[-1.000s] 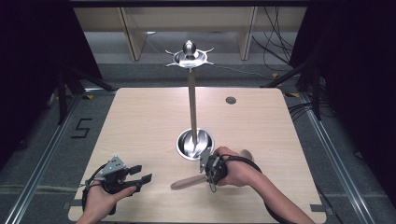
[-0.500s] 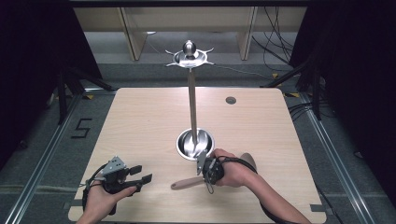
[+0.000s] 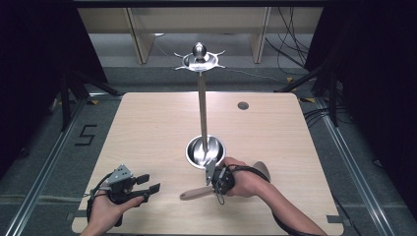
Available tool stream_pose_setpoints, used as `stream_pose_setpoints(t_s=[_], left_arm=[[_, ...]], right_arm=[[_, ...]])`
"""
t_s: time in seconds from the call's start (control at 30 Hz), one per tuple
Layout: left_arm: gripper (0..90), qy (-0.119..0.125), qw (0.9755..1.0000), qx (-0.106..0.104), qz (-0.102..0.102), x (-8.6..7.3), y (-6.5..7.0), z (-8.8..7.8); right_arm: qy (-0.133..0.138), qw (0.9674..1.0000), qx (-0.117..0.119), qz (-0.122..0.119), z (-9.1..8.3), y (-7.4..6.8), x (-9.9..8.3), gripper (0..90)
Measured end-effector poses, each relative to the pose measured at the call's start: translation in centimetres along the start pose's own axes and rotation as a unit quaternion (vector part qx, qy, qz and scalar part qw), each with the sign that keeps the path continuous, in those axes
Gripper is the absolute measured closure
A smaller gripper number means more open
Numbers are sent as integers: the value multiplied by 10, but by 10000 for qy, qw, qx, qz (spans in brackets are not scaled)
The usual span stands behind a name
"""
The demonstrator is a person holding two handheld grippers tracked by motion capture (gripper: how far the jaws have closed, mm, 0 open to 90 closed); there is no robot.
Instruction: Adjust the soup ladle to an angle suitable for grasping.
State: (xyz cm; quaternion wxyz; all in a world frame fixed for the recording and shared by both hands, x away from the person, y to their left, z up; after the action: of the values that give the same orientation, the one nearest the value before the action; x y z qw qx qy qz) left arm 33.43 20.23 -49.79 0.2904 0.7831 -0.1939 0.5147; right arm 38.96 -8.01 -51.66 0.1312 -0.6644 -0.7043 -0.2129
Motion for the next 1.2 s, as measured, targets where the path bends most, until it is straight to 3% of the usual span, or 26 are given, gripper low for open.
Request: stream_pose_setpoints(t_s=[0.07, 0.2, 0.23, 0.4, 0.53, 0.57, 0.6, 0.63, 0.73, 0.9, 0.93, 0.97, 1.0, 1.03, 1.07, 1.1, 1.17, 1.2], left_arm=[[393, -1, 10000, 4, 1, 0, 0, 0], [393, -9, 10000, 5, 29, 0, -1, -1], [393, 31, 10000, -1, 62, 1, -1, -1], [394, 26, 10000, 14, 61, 1, -1, -1], [394, 27, 10000, 31, 71, 1, -1, -1], [394, 27, 10000, 35, 68, 1, -1, -1], [394, 25, 10000, 49, 64, 1, -1, -1], [394, 28, 10000, 45, 63, 1, -1, -1], [394, 35, 10000, 57, 3, 1, -1, -1], [394, 31, 10000, 49, 59, 1, -1, -1], [394, 31, 10000, 49, 59, 1, -1, -1], [394, 33, 10000, 55, 55, 1, -1, -1], [394, 21, 10000, 43, 26, 1, -1, -1], [394, 21, 10000, 43, 26, 1, -1, -1], [394, 33, 10000, 47, 16, 1, -1, -1], [394, 30, 10000, 49, 18, 1, -1, -1], [394, 21, 10000, 44, 42, 1, -1, -1], [394, 21, 10000, 44, 42, 1, -1, -1]], right_arm=[[1, 9999, -19, -107, 0, 0, 0, 735], [24, 9999, -105, -61, -2, -2, 1, 759], [198, 9997, -162, 29, -6, -1, 2, 761], [376, 9981, -449, 212, -17, -2, 2, 762], [753, 9943, -680, 339, -30, 0, 0, 763], [1013, 9920, -602, 443, -30, 0, 1, 763], [1028, 9927, -585, 243, -33, 2, 2, 763], [1119, 9896, -740, 515, -36, 1, 1, 763], [1314, 9850, -918, 632, -45, 2, 1, 763], [1721, 9730, -1236, 911, -56, 3, 2, 764], [1721, 9730, -1236, 911, -56, 3, 2, 764], [1800, 9701, -1300, 979, -58, 3, 2, 764], [1957, 9648, -1410, 1045, -62, 4, 2, 764], [2025, 9607, -1407, 1278, -65, 2, 2, 763], [2074, 9581, -1464, 1329, -67, 2, 1, 764], [2212, 9532, -1593, 1309, -68, 4, 0, 764], [2344, 9450, -1719, 1499, -72, 4, -2, 764], [2427, 9392, -1801, 1629, -74, 3, -3, 764]])
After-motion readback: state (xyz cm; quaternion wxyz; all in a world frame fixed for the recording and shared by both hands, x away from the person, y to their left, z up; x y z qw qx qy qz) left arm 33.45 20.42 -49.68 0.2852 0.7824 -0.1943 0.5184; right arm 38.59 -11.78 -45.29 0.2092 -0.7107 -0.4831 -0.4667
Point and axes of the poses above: each handheld gripper's, and its own axes: z roughly forward along the jaws, x roughly out of its top, y roughly to its right, the point moved 4 cm from there along z, roughly forward along the jaws, and after that the axes turned 14 degrees about y, right-handed, at the moved point
